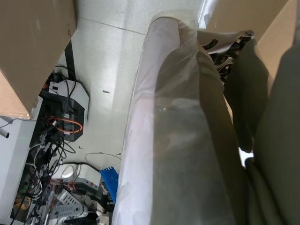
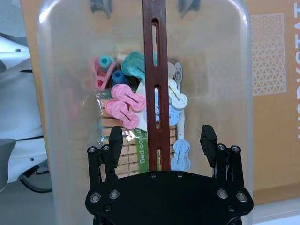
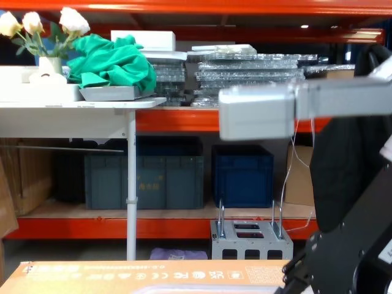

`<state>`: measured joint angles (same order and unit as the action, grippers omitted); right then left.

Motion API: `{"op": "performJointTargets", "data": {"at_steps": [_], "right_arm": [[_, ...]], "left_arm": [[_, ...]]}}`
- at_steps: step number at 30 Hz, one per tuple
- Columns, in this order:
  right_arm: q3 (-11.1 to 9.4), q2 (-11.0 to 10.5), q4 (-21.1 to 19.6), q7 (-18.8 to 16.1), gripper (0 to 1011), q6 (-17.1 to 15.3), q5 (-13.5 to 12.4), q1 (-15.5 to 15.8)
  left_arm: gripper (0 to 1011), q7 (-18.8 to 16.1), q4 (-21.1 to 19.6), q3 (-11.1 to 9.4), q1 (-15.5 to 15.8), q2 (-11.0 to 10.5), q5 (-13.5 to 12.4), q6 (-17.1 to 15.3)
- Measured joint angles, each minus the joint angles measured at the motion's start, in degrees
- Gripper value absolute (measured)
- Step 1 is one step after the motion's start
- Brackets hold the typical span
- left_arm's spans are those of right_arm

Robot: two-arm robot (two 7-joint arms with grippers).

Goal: Use one hand to grasp the basket and place it at the designated location.

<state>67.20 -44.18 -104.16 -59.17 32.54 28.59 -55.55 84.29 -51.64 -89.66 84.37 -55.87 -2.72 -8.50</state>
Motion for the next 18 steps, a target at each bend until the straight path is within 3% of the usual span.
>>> {"op": "performJointTargets", "data": {"at_steps": [12,18], "right_arm": [[2.44,0.72,1.59,0.39,994,-1.15,2.08,-0.46],[3.06,0.42,1.60,0.88,859,-1.38,2.09,-0.88]], "left_arm": [[0,0.00,-0.01,0.00,0.00,0.00,0.01,0.00],[0,0.00,-0.01,0.00,0.00,0.00,0.01,0.00]]}}
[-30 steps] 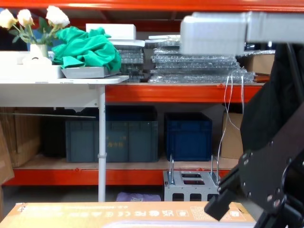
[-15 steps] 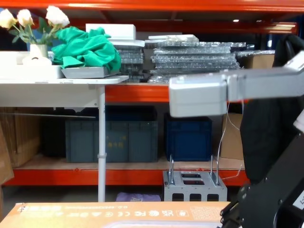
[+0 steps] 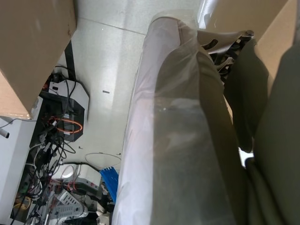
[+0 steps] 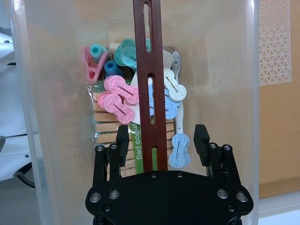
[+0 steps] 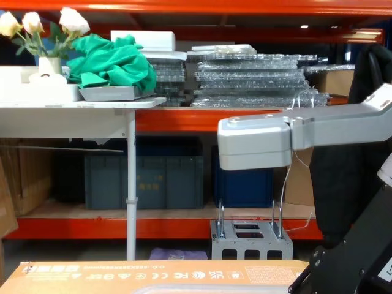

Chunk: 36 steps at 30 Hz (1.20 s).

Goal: Use one hand to grasp the basket and place it at the designated location.

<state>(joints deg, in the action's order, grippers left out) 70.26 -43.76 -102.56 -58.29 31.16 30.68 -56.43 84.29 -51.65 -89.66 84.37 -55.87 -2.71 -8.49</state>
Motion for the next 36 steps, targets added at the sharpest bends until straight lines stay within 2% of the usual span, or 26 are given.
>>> {"op": "performJointTargets", "data": {"at_steps": [19,29,36], "right_arm": [[0.72,-0.50,-0.47,0.68,260,-0.96,-0.03,-0.70],[0.49,-0.95,-0.94,1.00,241,-1.41,-0.21,-0.73],[-1.30,-1.88,-1.68,1.18,241,-1.82,-2.73,-1.11]], "left_arm": [[0,0.00,0.00,0.00,0.00,0.00,0.00,0.00],[0,0.00,0.00,0.00,0.00,0.00,0.00,0.00],[0,0.00,0.00,0.00,0.00,0.00,0.00,0.00]]}}
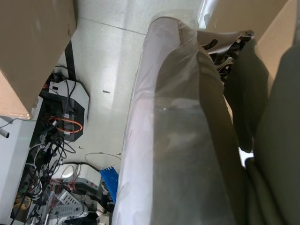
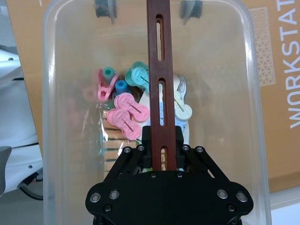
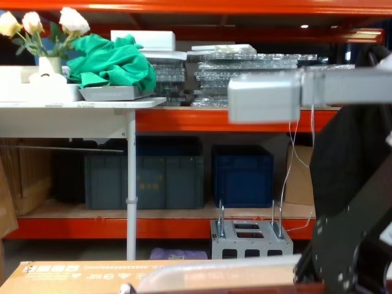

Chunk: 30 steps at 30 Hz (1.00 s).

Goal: Use one hand to grasp the basket and place it at the designated location.

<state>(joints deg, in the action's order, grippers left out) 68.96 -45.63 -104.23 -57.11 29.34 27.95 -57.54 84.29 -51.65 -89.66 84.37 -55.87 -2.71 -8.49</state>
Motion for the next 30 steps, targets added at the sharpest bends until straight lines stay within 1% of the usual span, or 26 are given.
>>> {"op": "performJointTargets", "data": {"at_steps": [4,7,8,24,26,30], "right_arm": [[-1.62,-0.76,-0.22,0.15,241,-0.04,-2.08,-0.42],[-2.29,-1.01,-0.25,0.15,241,-0.07,-2.89,-0.51],[-2.83,-1.18,-0.21,0.15,241,-0.09,-3.55,-0.61],[-6.43,-2.28,0.78,-0.21,241,-0.23,-7.53,-0.92],[-7.19,-2.59,0.96,-0.23,241,-0.44,-8.34,-0.99],[-9.42,-3.77,1.39,-0.35,241,-1.25,-11.31,-1.31]], "left_arm": [[0,0.00,0.00,0.00,0.00,0.00,0.00,0.00],[0,0.00,0.00,0.00,0.00,0.00,0.00,0.00],[0,0.00,0.00,0.00,0.00,0.00,0.00,0.00],[0,0.00,0.00,0.00,0.00,0.00,0.00,0.00],[0,0.00,0.00,0.00,0.00,0.00,0.00,0.00],[0,0.00,0.00,0.00,0.00,0.00,0.00,0.00]]}}
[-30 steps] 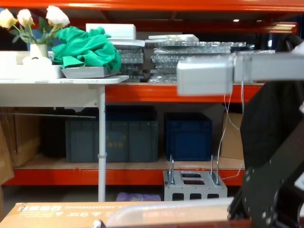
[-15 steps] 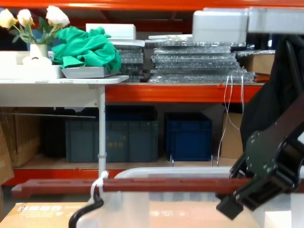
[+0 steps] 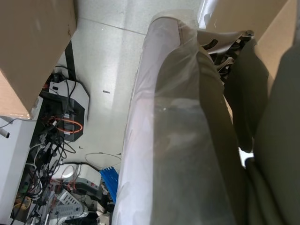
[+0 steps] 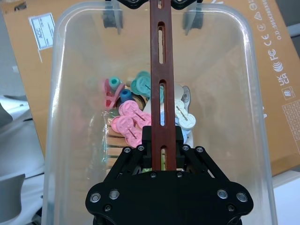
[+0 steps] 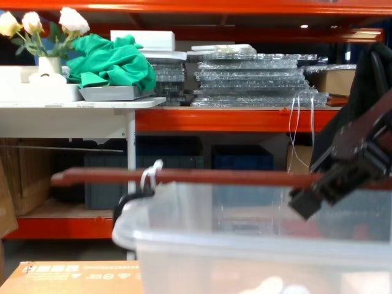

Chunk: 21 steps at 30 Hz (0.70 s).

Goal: Use one hand to grasp the basket and place it at the designated location.

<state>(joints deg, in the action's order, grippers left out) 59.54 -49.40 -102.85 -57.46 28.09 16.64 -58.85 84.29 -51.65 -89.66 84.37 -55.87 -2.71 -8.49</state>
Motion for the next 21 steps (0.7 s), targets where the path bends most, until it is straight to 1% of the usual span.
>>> {"op": "performJointTargets", "data": {"at_steps": [2,3,4,6,7,12,13,14,15,18,19,21], "right_arm": [[-0.76,-0.44,0.18,-0.06,240,-0.28,-1.08,-0.08],[-1.43,-0.94,0.30,-0.06,241,-0.55,-2.06,-0.17],[-2.84,-2.14,0.66,-0.04,240,-1.21,-4.21,-0.39],[-4.47,-3.55,1.05,0.02,240,-1.96,-6.32,-0.68],[-5.61,-4.57,1.39,0.04,240,-2.58,-7.84,-0.84],[-7.65,-6.23,2.24,-0.10,241,-3.86,-10.10,-0.94],[-8.35,-6.98,2.64,-0.16,240,-4.41,-10.74,-0.94],[-8.35,-6.98,2.64,-0.16,240,-4.41,-10.74,-0.94],[-9.38,-8.06,3.18,-0.16,241,-5.14,-11.46,-0.91],[-10.52,-9.36,4.00,-0.16,240,-5.88,-12.30,-0.65],[-10.52,-9.36,4.00,-0.16,241,-5.88,-12.30,-0.65],[-11.27,-10.14,4.78,-0.11,240,-6.46,-12.67,-0.45]], "left_arm": [[0,0.00,0.00,0.00,0.00,0.00,0.00,0.00],[0,0.00,-0.01,0.00,0.00,0.00,0.02,0.00],[0,0.00,0.04,0.00,0.00,-0.01,-0.02,0.00],[0,0.00,0.03,0.00,0.00,0.00,-0.01,0.00],[0,0.00,0.00,0.00,0.00,0.00,0.00,0.00],[0,0.00,0.00,0.00,0.00,0.00,0.00,0.00],[0,0.00,0.00,0.00,0.00,0.00,0.00,0.00],[0,0.00,0.04,0.00,0.00,0.00,-0.01,0.00],[0,0.00,0.03,0.00,0.00,0.00,-0.01,0.00],[0,0.00,0.00,0.00,0.00,0.00,0.00,0.00],[0,0.00,0.00,0.00,0.00,0.00,0.00,0.00],[0,0.00,0.00,0.00,0.00,0.00,0.00,0.00]]}}
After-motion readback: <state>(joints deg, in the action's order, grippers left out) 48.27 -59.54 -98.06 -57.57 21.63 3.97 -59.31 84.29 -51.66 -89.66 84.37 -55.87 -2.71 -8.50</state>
